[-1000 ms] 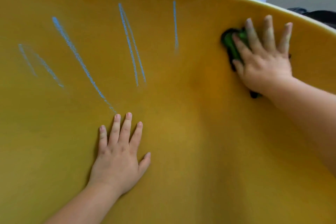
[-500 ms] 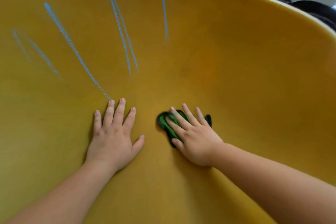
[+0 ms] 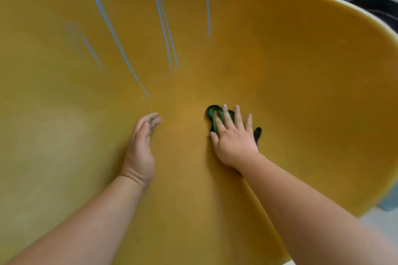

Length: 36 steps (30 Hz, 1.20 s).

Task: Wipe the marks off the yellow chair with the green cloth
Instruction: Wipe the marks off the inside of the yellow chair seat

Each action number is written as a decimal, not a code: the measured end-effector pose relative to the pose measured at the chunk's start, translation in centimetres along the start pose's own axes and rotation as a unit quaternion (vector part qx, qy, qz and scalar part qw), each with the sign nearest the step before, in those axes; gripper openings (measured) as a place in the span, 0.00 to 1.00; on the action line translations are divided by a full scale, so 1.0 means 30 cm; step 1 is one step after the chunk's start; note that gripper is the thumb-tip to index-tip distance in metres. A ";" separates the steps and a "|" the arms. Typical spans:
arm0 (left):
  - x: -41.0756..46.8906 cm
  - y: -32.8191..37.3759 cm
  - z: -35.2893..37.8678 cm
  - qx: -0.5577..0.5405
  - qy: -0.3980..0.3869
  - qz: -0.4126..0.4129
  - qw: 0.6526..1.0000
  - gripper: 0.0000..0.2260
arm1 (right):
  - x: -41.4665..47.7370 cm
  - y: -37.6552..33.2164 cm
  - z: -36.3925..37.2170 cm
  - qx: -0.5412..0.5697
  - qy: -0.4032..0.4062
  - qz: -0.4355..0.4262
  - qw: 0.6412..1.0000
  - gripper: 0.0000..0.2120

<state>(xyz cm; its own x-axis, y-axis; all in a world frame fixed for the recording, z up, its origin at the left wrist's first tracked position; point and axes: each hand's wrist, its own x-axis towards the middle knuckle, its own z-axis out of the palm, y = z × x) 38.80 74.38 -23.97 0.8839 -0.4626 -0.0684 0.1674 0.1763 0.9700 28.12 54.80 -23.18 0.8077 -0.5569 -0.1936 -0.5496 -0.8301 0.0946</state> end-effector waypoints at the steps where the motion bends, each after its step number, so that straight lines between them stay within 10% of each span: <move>1: -0.008 0.029 -0.005 -0.089 0.027 -0.041 0.995 0.27 | -0.022 -0.078 0.017 0.021 -0.016 -0.039 0.999 0.30; 7: -0.034 0.134 -0.120 -0.324 0.093 -0.112 0.935 0.37 | -0.148 -0.230 0.039 0.077 -0.083 -0.210 0.971 0.26; 13: -0.077 0.145 -0.099 -0.284 0.095 -0.136 0.944 0.37 | -0.268 -0.289 -0.104 0.450 -0.062 -0.182 0.872 0.21; 17: -0.073 0.147 -0.057 -0.243 0.106 -0.147 0.953 0.37 | -0.390 -0.383 -0.101 0.473 -0.061 -0.299 0.827 0.28; 24: -0.054 0.127 -0.184 0.009 0.151 -0.118 0.981 0.20 | -0.415 -0.261 -0.050 0.106 -0.156 -0.374 0.908 0.25; 28: -0.041 0.121 -0.211 0.198 0.143 -0.031 0.969 0.04 | -0.287 -0.193 -0.021 -0.023 -0.105 -0.194 0.975 0.31; 32: 0.001 0.160 -0.283 0.397 0.114 -0.009 0.911 0.05 | -0.098 -0.210 0.000 0.026 -0.090 0.006 0.996 0.36; 36: 0.023 0.238 -0.352 0.572 0.088 0.039 0.815 0.11 | -0.222 -0.501 0.013 0.031 -0.086 -0.176 0.980 0.36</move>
<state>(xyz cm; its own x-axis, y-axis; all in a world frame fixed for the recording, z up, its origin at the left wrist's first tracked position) 45.23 84.50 -19.54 0.9382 -0.3394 0.0682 -0.3194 -0.7725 0.5488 30.92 71.00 -23.70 0.9047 -0.2189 -0.3654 -0.2597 -0.9634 -0.0659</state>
